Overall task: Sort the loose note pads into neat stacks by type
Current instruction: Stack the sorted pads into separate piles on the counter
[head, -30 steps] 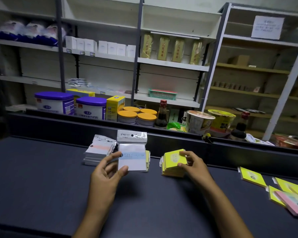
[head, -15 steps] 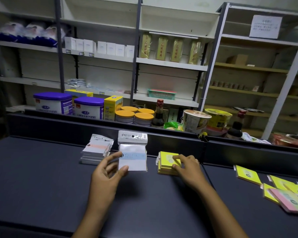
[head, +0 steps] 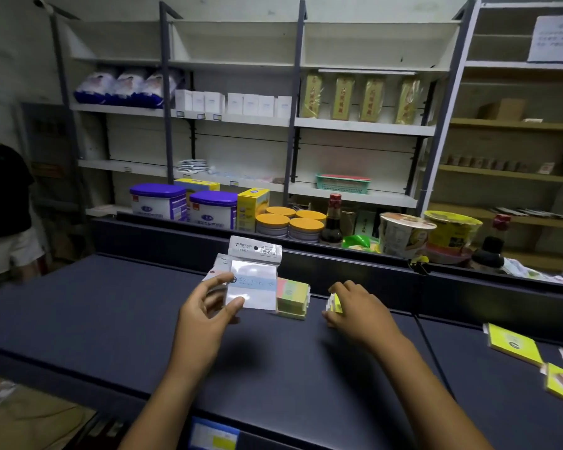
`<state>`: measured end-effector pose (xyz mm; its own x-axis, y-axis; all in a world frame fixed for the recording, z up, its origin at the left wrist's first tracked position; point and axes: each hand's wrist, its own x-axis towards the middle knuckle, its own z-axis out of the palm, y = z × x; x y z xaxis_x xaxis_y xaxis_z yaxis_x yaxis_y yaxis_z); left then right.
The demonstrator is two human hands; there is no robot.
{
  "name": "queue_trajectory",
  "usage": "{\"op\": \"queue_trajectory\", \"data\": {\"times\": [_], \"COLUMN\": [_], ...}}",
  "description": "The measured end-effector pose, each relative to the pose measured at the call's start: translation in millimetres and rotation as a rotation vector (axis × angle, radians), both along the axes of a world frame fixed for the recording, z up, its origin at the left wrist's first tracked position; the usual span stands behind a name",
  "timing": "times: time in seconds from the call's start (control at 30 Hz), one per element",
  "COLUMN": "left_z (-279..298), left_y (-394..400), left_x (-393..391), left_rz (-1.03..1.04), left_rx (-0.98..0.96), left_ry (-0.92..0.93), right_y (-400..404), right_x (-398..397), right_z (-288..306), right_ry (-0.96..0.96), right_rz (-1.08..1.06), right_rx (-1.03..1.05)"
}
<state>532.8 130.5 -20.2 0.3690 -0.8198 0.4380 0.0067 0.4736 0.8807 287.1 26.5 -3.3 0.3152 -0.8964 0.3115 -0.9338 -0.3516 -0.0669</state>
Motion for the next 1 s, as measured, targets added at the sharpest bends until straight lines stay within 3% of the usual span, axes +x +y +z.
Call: {"op": "queue_trajectory", "data": {"times": [0.43, 0.7, 0.87, 1.0], "left_z": [5, -17, -38, -49], "left_y": [-46, -119, -146, -151], "left_x": [151, 226, 241, 242], "left_rz": [0.073, 0.053, 0.055, 0.121], "left_rx": [0.086, 0.302, 0.45, 0.508], "left_ry": [-0.063, -0.175, -0.325, -0.594], "right_y": [-25, -43, -49, -53], "right_x": [134, 201, 215, 219], "right_z": [8, 9, 10, 10], "right_ry": [-0.062, -0.133, -0.145, -0.144], "right_rz": [0.03, 0.019, -0.005, -0.027], "right_rx": [0.011, -0.029, -0.031, -0.031]}}
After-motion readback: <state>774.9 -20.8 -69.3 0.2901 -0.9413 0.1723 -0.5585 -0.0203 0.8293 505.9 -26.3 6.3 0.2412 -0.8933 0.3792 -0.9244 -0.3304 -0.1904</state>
